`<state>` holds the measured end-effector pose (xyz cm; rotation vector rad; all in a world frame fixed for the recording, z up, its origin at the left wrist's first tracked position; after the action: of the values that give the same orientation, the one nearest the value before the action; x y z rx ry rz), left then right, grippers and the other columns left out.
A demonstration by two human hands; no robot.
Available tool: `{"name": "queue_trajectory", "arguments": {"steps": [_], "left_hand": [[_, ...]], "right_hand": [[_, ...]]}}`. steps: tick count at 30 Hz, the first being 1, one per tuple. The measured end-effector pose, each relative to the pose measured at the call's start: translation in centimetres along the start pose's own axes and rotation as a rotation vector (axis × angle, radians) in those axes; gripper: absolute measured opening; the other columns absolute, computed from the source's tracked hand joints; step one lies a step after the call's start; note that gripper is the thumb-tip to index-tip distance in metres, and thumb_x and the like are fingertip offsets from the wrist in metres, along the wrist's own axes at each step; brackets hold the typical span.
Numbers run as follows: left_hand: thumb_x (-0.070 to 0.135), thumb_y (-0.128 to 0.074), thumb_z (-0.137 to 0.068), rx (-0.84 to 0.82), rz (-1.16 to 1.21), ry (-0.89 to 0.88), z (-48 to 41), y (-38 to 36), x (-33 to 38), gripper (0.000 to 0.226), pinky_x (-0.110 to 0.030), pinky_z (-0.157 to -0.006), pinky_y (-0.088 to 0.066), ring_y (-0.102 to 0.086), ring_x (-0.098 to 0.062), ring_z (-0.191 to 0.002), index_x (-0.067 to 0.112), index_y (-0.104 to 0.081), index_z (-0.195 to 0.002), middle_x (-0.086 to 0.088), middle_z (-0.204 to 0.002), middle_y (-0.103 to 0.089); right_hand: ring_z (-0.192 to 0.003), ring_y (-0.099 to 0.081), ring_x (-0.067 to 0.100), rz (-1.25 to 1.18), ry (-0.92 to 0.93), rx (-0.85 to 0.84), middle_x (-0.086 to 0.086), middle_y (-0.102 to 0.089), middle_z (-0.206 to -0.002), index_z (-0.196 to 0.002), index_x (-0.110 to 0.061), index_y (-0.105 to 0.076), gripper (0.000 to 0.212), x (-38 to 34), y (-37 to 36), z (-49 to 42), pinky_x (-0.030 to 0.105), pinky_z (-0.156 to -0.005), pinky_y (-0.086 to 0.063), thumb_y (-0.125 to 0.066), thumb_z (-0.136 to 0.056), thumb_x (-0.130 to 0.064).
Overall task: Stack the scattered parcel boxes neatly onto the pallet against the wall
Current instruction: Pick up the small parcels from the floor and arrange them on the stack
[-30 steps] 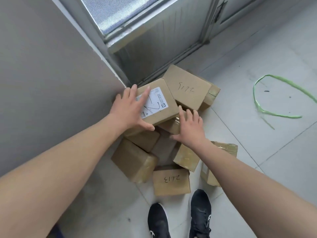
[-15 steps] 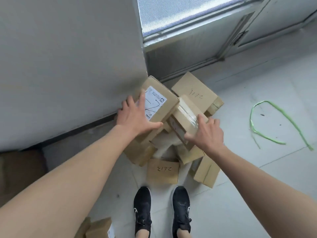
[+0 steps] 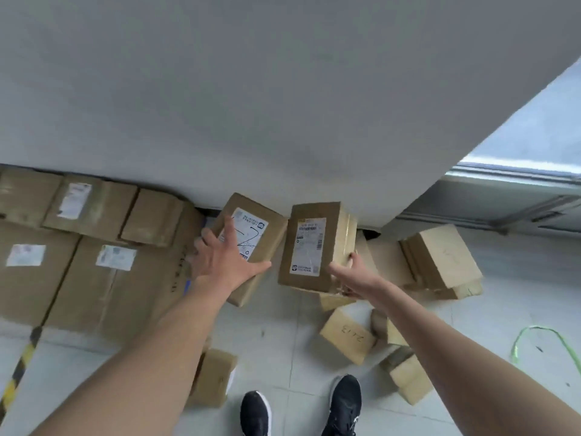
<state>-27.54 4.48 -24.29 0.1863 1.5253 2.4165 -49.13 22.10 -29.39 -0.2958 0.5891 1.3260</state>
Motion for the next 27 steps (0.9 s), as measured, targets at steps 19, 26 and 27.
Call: {"name": "queue_trajectory", "arguments": {"steps": [19,26,27], "left_hand": [[0.094,-0.048,-0.058,0.075,0.165,0.519,11.4,-1.0,-62.3,0.128,-0.056,-0.098,-0.041,-0.036,-0.04,-0.123,0.024,0.009,-0.15,-0.025,-0.138,-0.029],[0.094,-0.049,-0.055,0.113,0.209,0.604,7.8,1.7,-78.6,0.13,-0.051,-0.093,-0.039,-0.036,-0.036,-0.115,0.026,0.004,-0.152,-0.021,-0.132,-0.03],[0.094,-0.05,-0.054,0.123,0.219,0.61,6.6,2.0,-80.5,0.13,-0.051,-0.093,-0.039,-0.036,-0.036,-0.114,0.026,0.003,-0.152,-0.021,-0.131,-0.031]], "right_hand": [[-0.084,-0.061,0.017,0.116,-0.02,-0.287,0.008,-0.059,-0.118,-0.141,-0.021,-0.027,0.066,-11.3,-62.6,7.1,0.038,-0.082,-0.058,-0.065,-0.088,-0.03],[-0.11,-0.059,0.022,0.229,0.063,-0.389,0.004,-0.052,-0.131,-0.146,-0.02,-0.021,0.079,-19.5,-77.2,5.9,0.043,-0.095,-0.053,-0.068,-0.084,-0.034],[-0.114,-0.058,0.023,0.246,0.061,-0.398,0.003,-0.051,-0.134,-0.147,-0.024,-0.019,0.08,-20.9,-79.0,5.1,0.044,-0.098,-0.051,-0.067,-0.084,-0.037]]}}
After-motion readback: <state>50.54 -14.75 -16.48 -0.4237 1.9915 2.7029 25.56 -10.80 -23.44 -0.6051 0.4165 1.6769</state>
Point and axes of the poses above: each hand's wrist, its own z-axis away from the middle knuckle, its own y-axis out of the back of the hand, x = y × z, the point moved 4 cm from there along -z, towards the middle knuckle
